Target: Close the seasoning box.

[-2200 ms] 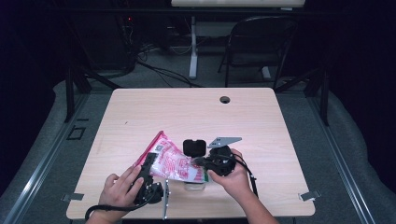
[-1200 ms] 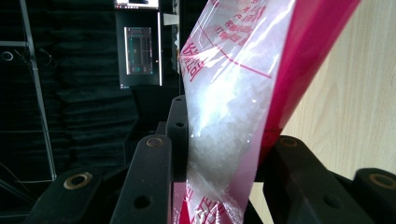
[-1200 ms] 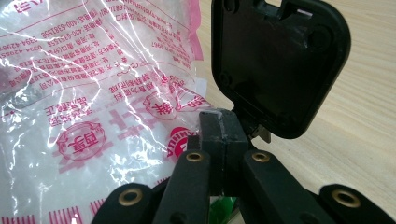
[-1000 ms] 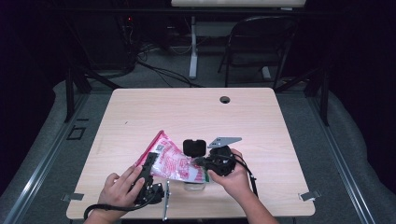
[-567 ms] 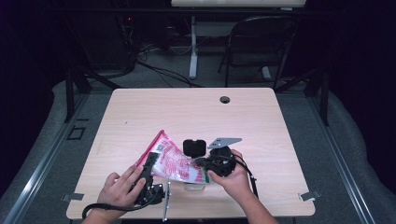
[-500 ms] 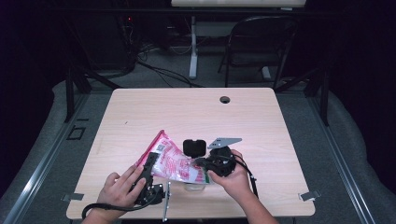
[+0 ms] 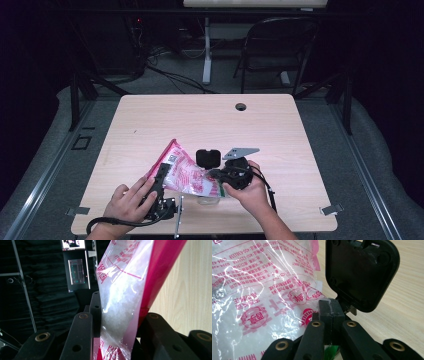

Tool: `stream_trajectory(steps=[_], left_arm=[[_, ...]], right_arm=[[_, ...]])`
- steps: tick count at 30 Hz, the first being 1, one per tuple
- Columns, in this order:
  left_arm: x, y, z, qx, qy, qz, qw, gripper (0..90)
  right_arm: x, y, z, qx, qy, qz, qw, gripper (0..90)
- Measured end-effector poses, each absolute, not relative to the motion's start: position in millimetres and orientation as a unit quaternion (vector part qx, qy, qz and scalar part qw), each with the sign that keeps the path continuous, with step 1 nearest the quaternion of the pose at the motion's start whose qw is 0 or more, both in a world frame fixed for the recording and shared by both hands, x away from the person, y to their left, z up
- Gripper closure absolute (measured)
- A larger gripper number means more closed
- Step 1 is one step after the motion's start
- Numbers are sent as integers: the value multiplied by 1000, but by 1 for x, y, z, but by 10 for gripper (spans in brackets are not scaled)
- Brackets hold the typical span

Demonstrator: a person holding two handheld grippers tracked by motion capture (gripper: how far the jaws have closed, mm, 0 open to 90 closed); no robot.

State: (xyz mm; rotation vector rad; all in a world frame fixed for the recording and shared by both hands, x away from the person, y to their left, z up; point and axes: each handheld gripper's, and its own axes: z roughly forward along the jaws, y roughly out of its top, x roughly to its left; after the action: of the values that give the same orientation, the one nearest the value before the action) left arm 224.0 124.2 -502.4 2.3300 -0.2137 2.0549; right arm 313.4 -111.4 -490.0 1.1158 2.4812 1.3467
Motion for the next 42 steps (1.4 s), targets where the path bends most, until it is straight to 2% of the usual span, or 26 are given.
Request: stream_trajectory(steps=[42], left_arm=[[223,122,-495,746,-99,659,-9,729]], right_arm=[[314,-111,-490,366,816,445,55,900]])
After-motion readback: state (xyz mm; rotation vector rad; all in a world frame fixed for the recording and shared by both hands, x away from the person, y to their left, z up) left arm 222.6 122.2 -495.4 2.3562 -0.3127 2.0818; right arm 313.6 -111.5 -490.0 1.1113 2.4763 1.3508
